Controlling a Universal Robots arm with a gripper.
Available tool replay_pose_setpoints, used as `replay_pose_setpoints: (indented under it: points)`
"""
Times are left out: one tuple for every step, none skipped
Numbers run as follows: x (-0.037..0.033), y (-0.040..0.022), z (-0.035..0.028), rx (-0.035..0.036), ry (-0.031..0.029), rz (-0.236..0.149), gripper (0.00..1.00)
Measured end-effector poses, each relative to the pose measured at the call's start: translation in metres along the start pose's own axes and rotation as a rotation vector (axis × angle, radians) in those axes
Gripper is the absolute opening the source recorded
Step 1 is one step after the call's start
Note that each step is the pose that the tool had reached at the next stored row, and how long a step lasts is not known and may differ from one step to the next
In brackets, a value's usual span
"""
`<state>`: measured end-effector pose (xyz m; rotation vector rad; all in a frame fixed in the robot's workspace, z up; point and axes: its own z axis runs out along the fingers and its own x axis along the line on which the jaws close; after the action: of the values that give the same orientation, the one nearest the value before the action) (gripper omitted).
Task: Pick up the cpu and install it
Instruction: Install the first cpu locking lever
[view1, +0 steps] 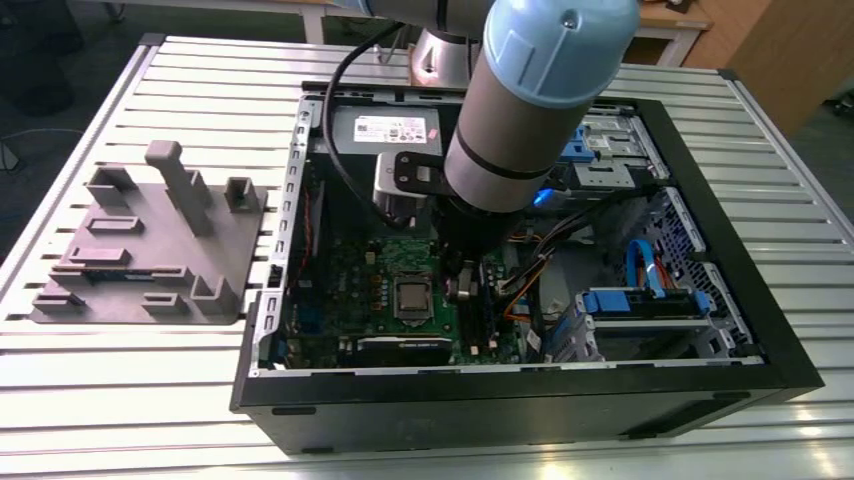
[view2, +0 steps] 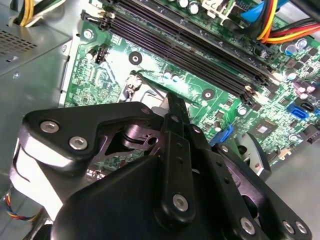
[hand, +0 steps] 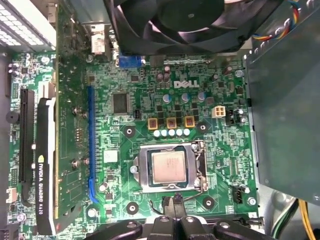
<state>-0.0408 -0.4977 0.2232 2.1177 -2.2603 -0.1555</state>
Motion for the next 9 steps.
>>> replay_pose_setpoints:
  points:
    - [0.0004,0.0,0.0001,-0.0001,0.0002,0.0,0.1]
    - [0.0007,-0.0001,0.0004,0.0,0.0002,0.0,0.1]
    - [0.0008,-0.0002,0.0008,0.0,0.0002,0.0,0.1]
    - [0.0008,-0.0002,0.001,0.0001,0.0007,-0.001,0.1]
    - [0.0008,-0.0003,0.0013,0.0,0.0016,-0.001,0.1]
    - [0.0009,-0.0004,0.0021,0.0001,0.0019,-0.001,0.1]
    - [0.0009,-0.0005,0.0029,0.0001,0.0021,-0.001,0.1]
    - [0.0009,-0.0006,0.0036,0.0002,0.0027,-0.001,0.1]
    - [0.001,-0.0006,0.0041,0.0002,0.004,-0.001,0.1]
